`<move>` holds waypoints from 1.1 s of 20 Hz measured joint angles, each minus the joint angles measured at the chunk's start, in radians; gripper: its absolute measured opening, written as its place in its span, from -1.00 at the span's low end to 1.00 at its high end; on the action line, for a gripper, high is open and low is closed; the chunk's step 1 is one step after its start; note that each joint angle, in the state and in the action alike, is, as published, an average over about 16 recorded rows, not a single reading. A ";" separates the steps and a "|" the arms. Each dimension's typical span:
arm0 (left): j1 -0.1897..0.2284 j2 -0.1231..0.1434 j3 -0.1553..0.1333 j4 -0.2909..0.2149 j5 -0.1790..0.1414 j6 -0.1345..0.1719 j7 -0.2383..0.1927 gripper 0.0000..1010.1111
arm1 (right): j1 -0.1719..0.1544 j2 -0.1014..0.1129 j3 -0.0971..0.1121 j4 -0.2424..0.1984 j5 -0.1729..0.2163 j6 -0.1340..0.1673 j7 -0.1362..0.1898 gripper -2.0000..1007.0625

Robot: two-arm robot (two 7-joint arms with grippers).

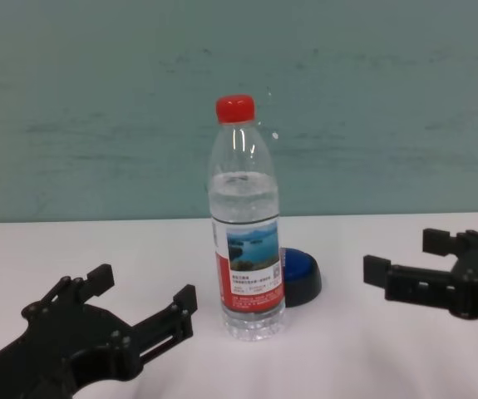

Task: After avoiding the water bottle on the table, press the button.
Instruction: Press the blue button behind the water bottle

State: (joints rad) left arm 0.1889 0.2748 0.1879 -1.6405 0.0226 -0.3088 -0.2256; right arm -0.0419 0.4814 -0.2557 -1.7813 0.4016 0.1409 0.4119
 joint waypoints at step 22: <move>0.000 0.000 0.000 0.000 0.000 0.000 0.000 0.98 | 0.142 0.082 0.043 0.138 0.106 -0.055 0.029 0.99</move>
State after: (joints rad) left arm 0.1889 0.2748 0.1879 -1.6405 0.0226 -0.3088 -0.2256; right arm 0.1005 0.5636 -0.2132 -1.6432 0.5076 0.0859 0.4408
